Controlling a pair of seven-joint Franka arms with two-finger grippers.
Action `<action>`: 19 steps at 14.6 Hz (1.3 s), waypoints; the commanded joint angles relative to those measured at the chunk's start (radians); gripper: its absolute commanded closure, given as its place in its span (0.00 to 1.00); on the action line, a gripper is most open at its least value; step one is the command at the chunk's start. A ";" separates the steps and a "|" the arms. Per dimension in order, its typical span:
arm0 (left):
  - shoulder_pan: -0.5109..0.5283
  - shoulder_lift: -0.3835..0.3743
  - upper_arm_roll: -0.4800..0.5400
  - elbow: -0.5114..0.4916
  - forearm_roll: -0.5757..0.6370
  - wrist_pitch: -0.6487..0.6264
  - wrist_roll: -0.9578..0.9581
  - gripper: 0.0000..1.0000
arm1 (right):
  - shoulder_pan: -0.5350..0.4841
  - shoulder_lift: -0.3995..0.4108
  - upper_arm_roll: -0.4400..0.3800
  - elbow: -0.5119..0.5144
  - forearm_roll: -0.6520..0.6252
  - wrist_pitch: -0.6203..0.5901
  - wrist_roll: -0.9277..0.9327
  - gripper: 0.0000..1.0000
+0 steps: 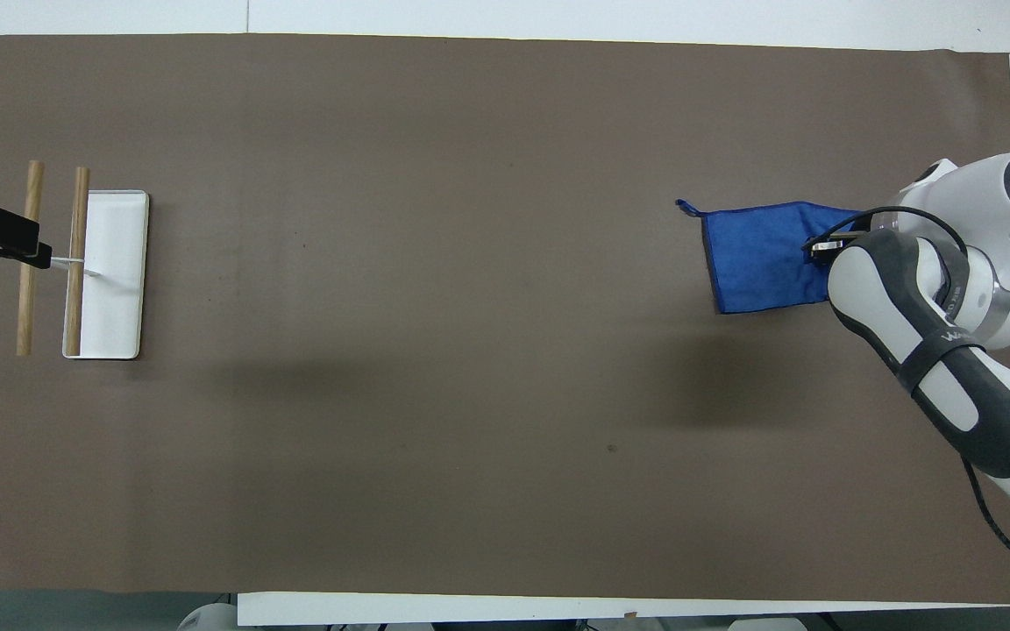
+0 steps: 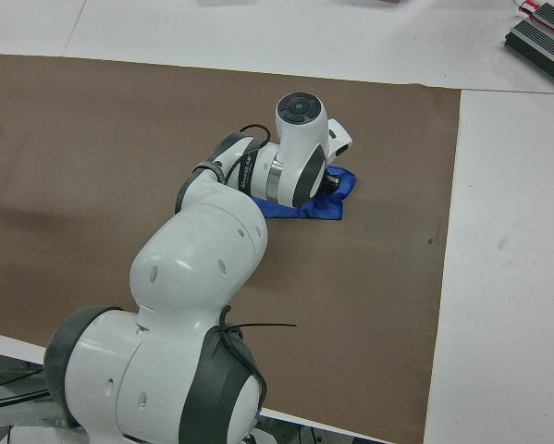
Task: Right arm passes towel to left arm to hang
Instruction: 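Grasp the blue towel edge with the right gripper and gather it, then lift the towel with the right gripper while the left gripper approaches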
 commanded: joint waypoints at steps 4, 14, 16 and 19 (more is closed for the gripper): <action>0.003 -0.032 0.005 -0.038 0.004 0.006 -0.003 0.00 | -0.006 -0.101 0.111 0.137 0.014 -0.335 0.412 1.00; 0.001 -0.075 0.005 -0.142 -0.248 0.116 -0.774 0.00 | -0.006 -0.116 0.474 0.356 0.317 -0.395 1.173 1.00; -0.002 -0.080 0.003 -0.162 -0.346 0.142 -0.948 0.00 | -0.006 -0.116 0.526 0.373 0.460 -0.288 1.274 1.00; -0.005 -0.123 0.000 -0.244 -0.503 0.211 -1.155 0.00 | -0.002 -0.097 0.649 0.378 0.540 -0.032 1.442 1.00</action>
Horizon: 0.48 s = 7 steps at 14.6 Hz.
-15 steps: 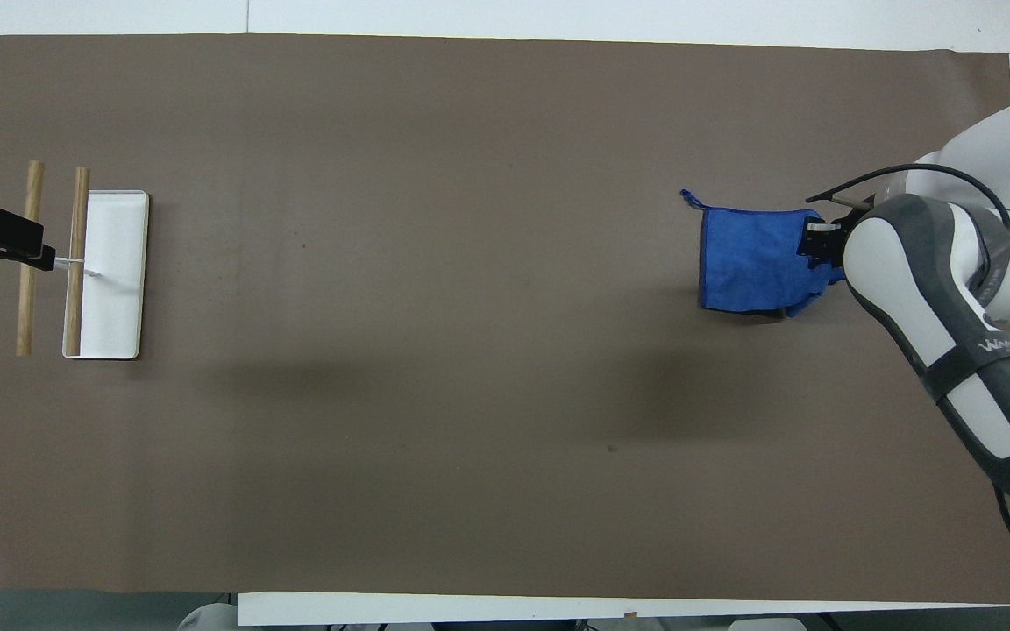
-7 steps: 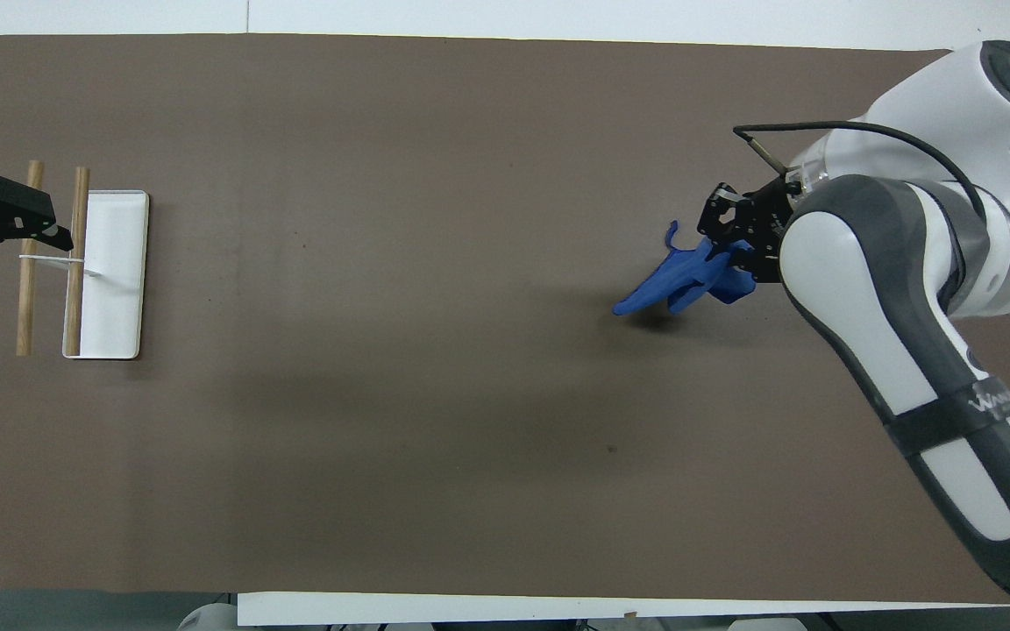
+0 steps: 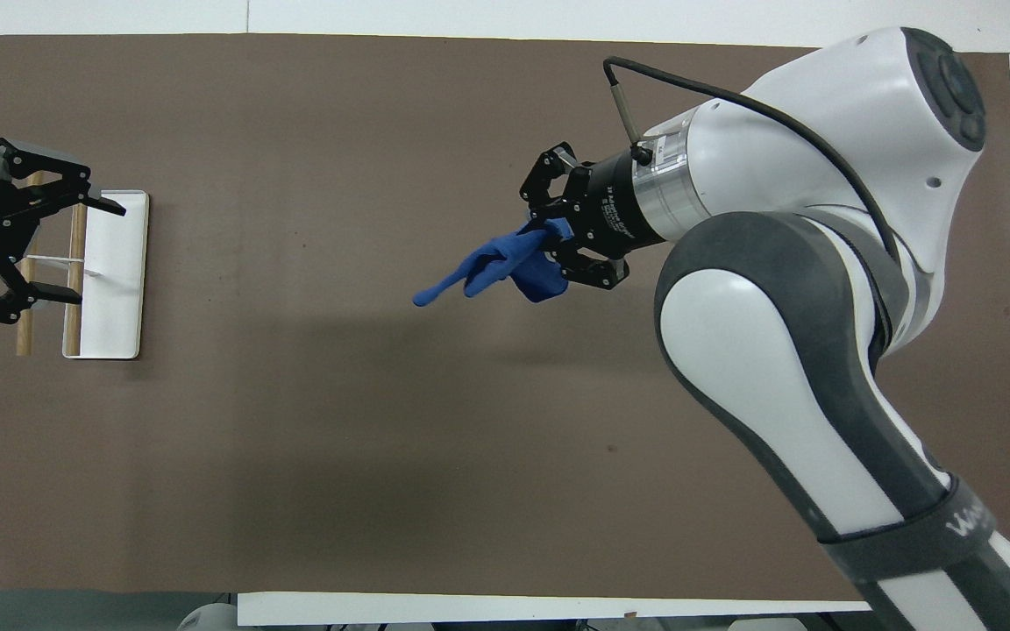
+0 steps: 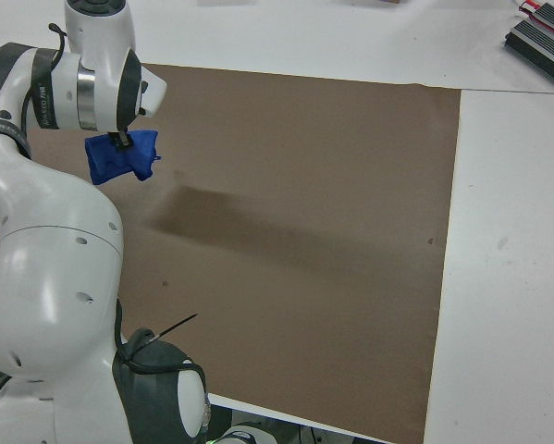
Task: Right arm passes towel to left arm to hang
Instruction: 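Lift the towel with the right gripper while the left gripper approaches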
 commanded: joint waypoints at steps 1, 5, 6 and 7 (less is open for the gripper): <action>-0.017 -0.081 -0.005 -0.134 -0.109 0.096 -0.166 0.00 | 0.013 0.046 0.103 0.016 0.043 0.206 0.160 1.00; -0.089 -0.098 -0.008 -0.165 -0.140 0.164 -0.288 0.05 | 0.068 0.090 0.174 0.011 0.043 0.527 0.349 1.00; -0.121 -0.098 -0.008 -0.176 -0.140 0.185 -0.314 0.05 | 0.068 0.093 0.185 0.010 0.043 0.545 0.356 1.00; -0.147 -0.102 -0.008 -0.191 -0.138 0.213 -0.343 0.05 | 0.068 0.098 0.194 0.011 0.043 0.547 0.359 1.00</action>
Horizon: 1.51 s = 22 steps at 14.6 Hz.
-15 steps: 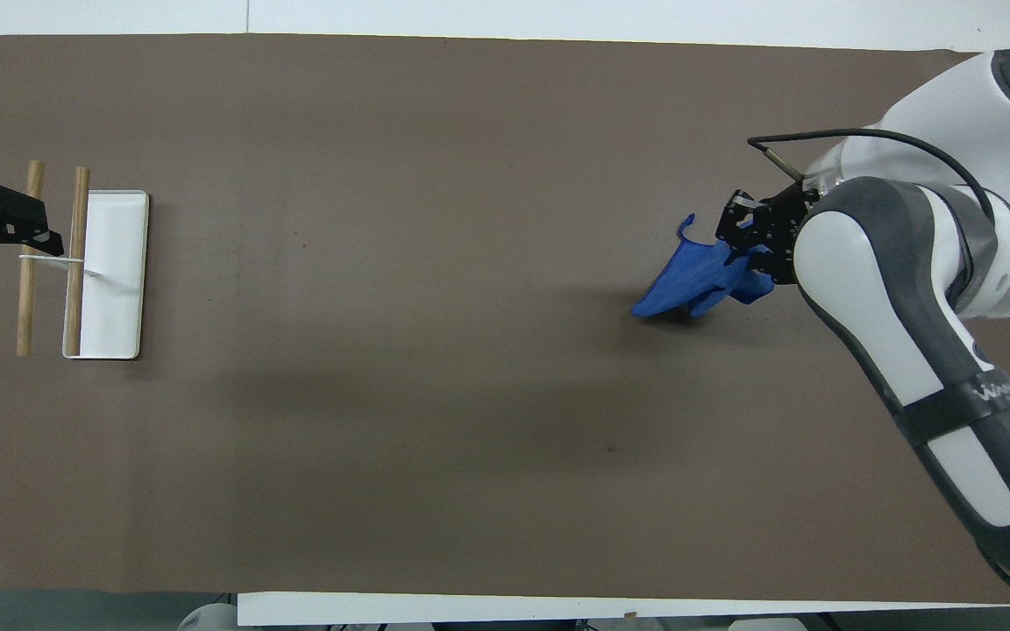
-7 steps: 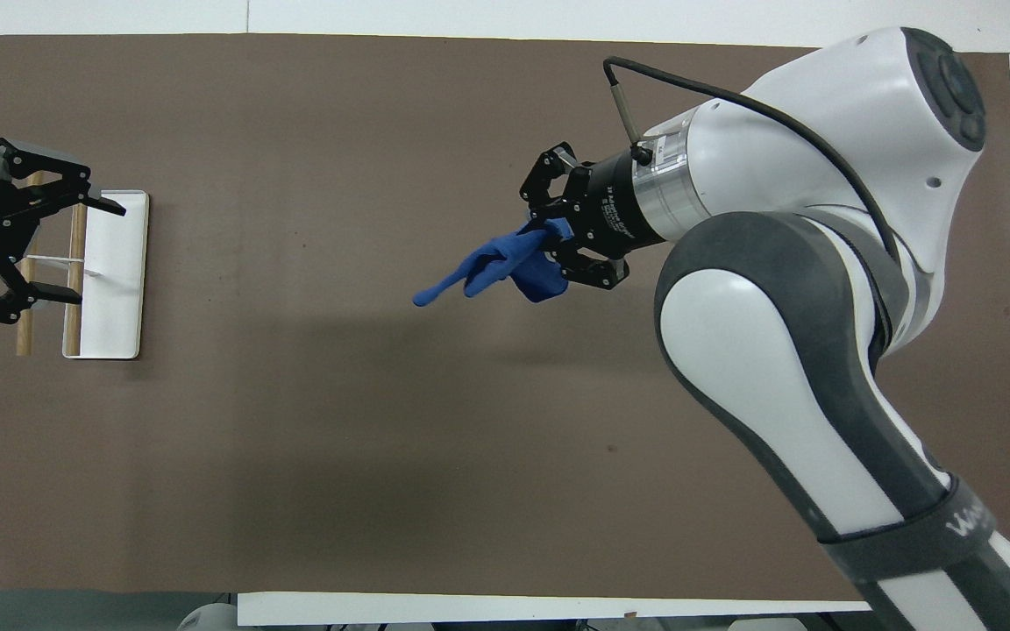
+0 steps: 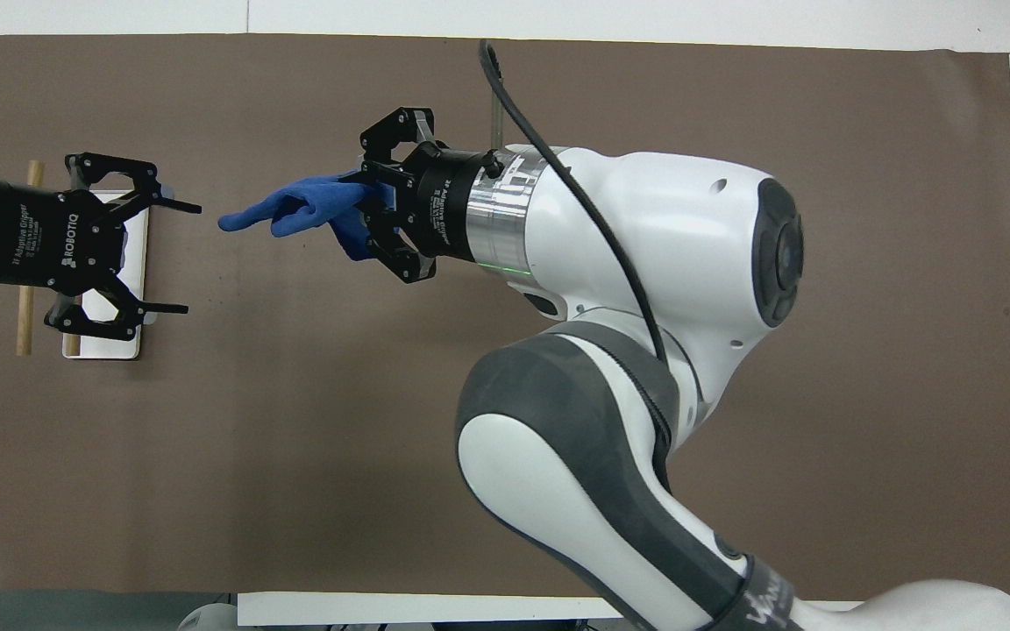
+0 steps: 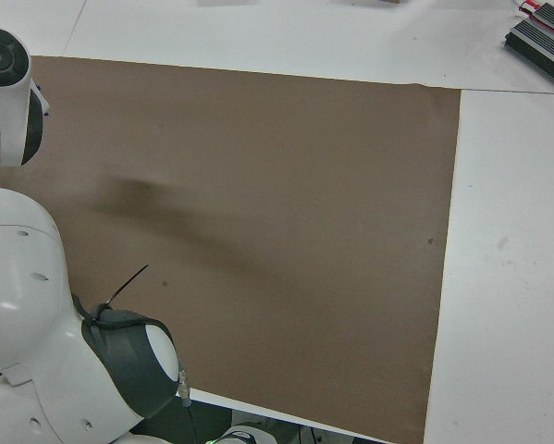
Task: Right arm passes towel to left arm to hang
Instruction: 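Lift the towel with the right gripper while the left gripper approaches, then close the left gripper on the towel held by the right gripper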
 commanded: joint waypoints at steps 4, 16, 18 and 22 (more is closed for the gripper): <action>-0.043 -0.047 0.007 -0.075 -0.055 0.107 -0.085 0.05 | -0.014 0.022 0.049 0.014 0.012 0.031 0.031 1.00; -0.069 -0.046 0.005 -0.111 -0.053 0.264 -0.155 0.87 | 0.018 0.028 0.049 0.006 0.011 0.083 0.034 1.00; -0.068 -0.044 0.007 -0.108 -0.049 0.261 -0.152 0.99 | 0.018 0.028 0.049 0.006 0.011 0.083 0.034 1.00; -0.068 -0.041 0.007 -0.104 -0.047 0.262 -0.131 1.00 | 0.018 0.028 0.049 0.006 0.009 0.083 0.034 1.00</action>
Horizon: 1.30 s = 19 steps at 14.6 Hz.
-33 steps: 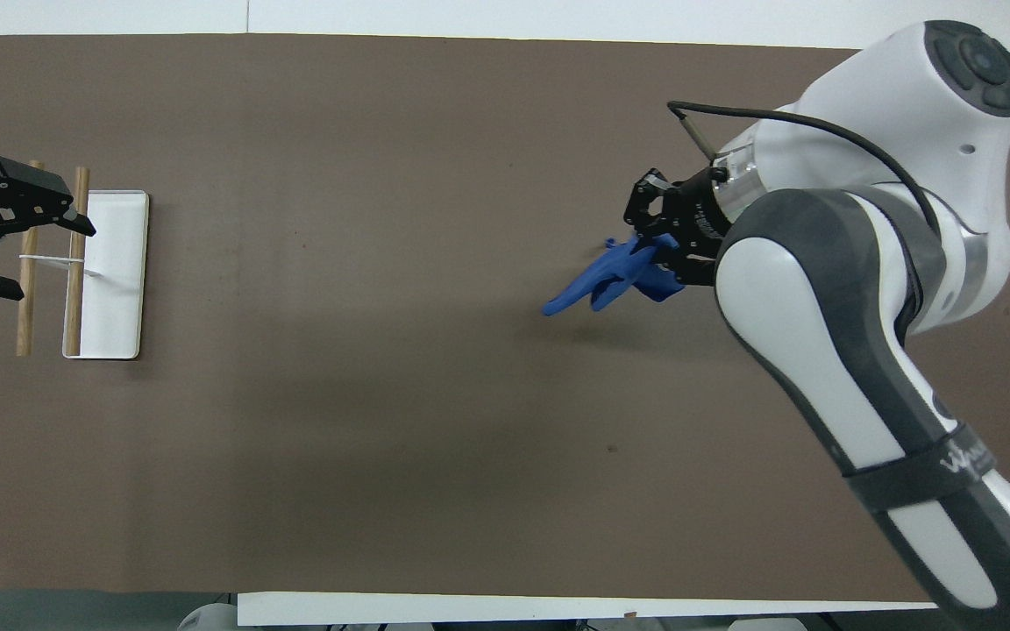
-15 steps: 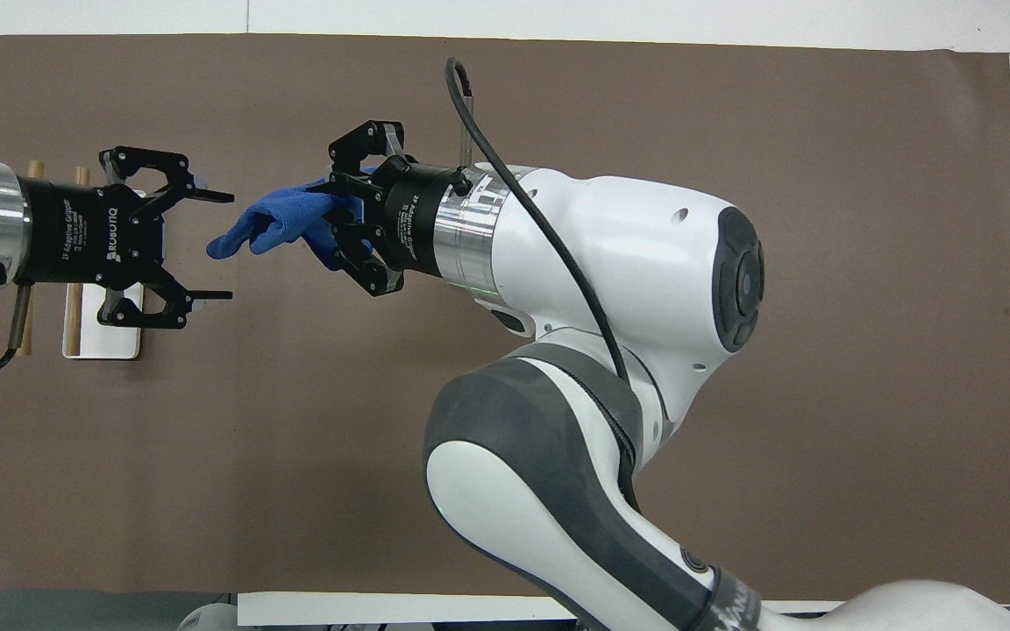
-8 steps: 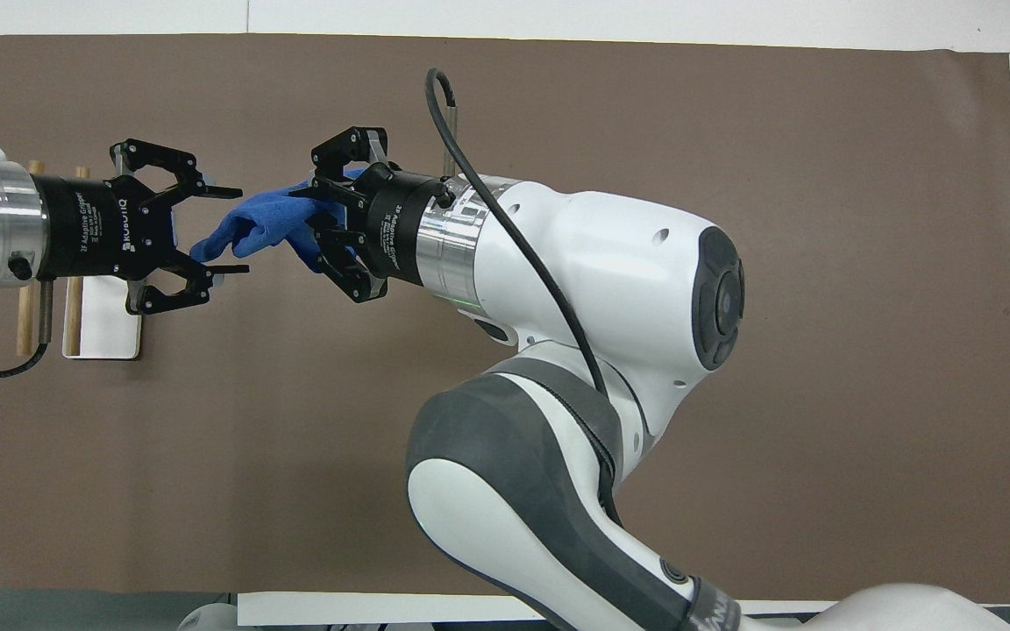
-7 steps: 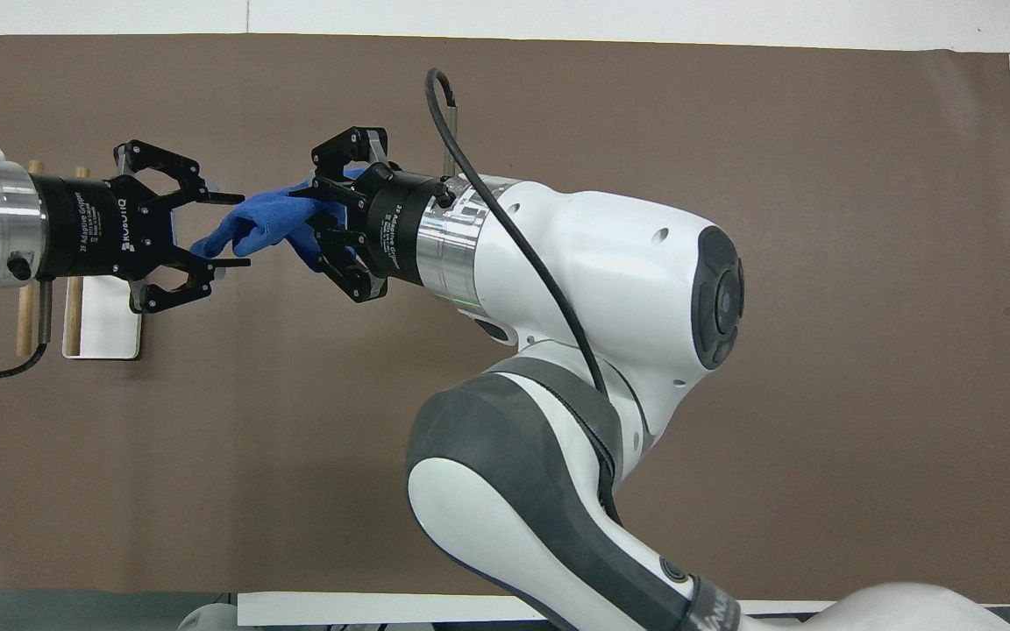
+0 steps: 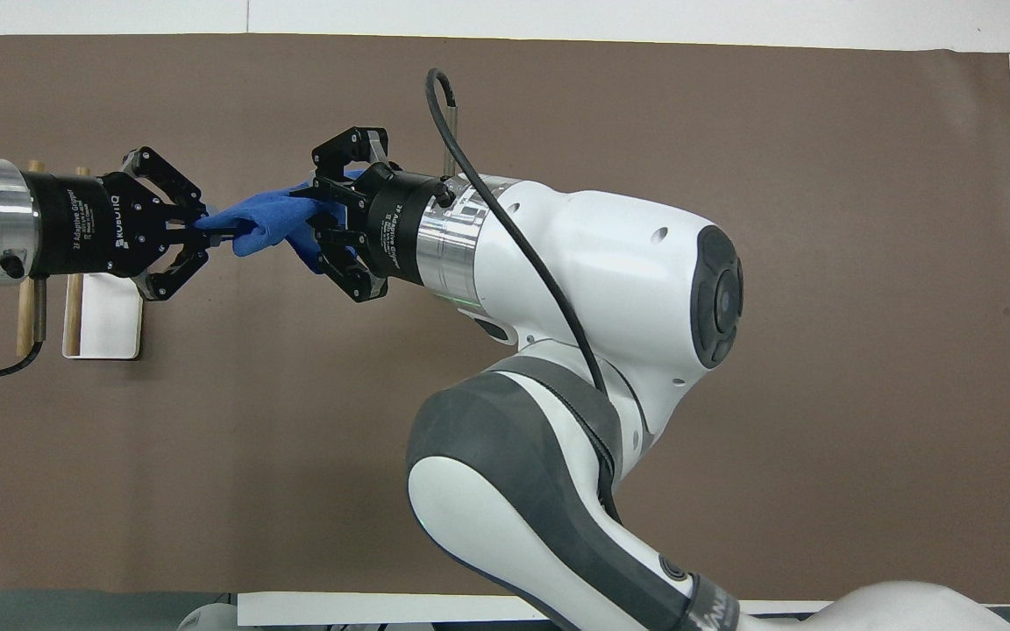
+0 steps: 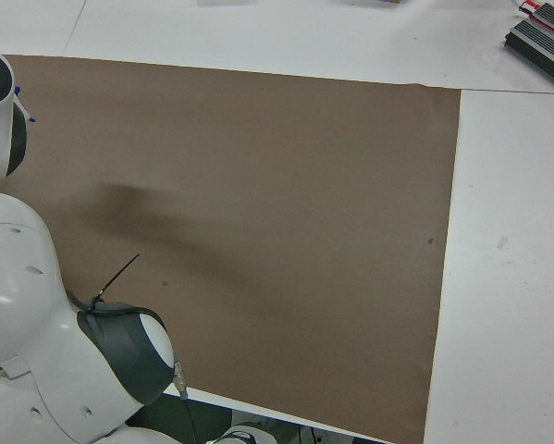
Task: Right arm passes towel to left arm to hang
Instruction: 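Close the left gripper on the towel held by the right gripper, then open the right gripper and withdraw it while the left gripper pulls towel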
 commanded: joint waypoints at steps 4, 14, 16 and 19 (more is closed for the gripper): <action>0.011 -0.004 0.009 0.020 -0.002 0.014 0.013 1.00 | -0.006 0.007 0.013 0.005 0.010 0.011 0.011 0.96; 0.047 0.054 0.012 0.113 0.010 0.032 0.014 1.00 | -0.011 0.007 0.006 0.002 -0.057 -0.006 -0.030 0.01; 0.056 0.063 0.012 0.127 0.010 0.049 0.016 1.00 | -0.014 0.007 0.000 -0.001 -0.097 -0.006 -0.069 0.01; 0.073 0.065 0.012 0.129 0.012 0.060 0.060 1.00 | -0.025 -0.002 -0.027 -0.030 -0.169 -0.008 -0.179 0.01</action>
